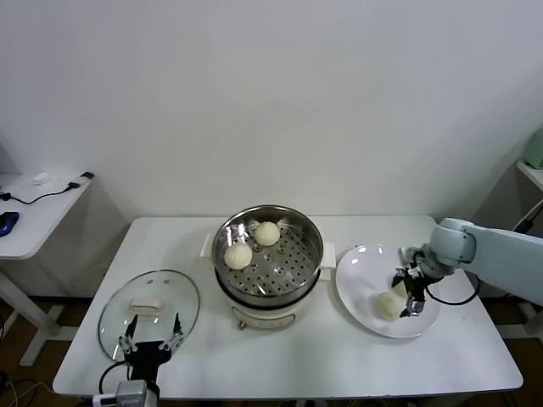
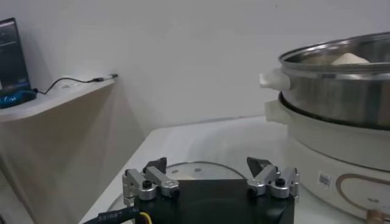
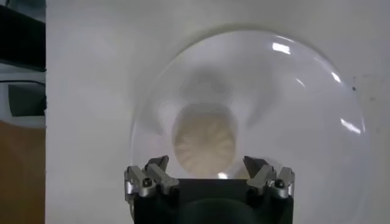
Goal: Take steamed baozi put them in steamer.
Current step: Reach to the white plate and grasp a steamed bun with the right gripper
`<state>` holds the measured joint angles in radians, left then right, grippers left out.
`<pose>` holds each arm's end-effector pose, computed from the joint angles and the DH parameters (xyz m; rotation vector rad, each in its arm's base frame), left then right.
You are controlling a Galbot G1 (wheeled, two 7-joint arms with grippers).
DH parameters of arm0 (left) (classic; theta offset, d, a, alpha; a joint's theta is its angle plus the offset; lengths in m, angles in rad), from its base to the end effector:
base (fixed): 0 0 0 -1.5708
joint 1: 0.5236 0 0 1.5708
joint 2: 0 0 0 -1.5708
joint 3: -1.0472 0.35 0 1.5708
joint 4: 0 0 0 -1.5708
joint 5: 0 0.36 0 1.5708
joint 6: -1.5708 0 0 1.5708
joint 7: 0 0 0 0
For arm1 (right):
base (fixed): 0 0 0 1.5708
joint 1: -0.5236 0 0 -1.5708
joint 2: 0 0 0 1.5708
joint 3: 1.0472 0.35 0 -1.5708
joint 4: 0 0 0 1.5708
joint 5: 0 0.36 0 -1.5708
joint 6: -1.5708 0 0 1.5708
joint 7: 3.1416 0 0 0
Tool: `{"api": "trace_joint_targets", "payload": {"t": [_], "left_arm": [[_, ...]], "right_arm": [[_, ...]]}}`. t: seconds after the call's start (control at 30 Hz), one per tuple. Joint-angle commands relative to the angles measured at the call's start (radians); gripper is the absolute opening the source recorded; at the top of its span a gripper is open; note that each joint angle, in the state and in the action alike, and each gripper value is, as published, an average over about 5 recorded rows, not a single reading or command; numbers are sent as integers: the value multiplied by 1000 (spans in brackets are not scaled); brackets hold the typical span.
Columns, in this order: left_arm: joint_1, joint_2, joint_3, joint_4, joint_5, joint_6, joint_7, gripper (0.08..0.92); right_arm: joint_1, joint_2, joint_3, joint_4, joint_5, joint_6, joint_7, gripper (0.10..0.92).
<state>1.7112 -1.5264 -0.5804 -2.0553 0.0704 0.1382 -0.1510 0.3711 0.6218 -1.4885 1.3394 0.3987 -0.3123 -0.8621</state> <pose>0.1387 0.0262 -0.3388 0.2515 -2.8157 -0.2296 0.4809 -0.1670 -0.2253 1.2165 -1.3630 1.1519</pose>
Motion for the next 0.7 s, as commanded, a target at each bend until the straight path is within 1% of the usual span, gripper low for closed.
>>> {"api": "trace_joint_targets", "payload": {"t": [0.03, 0.3, 0.7], "left_arm": [[0, 1, -1, 2, 0, 0, 0, 823], [0, 0, 1, 3, 1, -1, -2, 823], [2, -2, 7, -1, 5, -1, -3, 823]], "right_arm": [[-57, 25, 30, -14, -8, -12, 26, 823], [-58, 42, 28, -19, -14, -17, 29, 814], [-2, 37, -5, -2, -27, -10, -5, 696]]}}
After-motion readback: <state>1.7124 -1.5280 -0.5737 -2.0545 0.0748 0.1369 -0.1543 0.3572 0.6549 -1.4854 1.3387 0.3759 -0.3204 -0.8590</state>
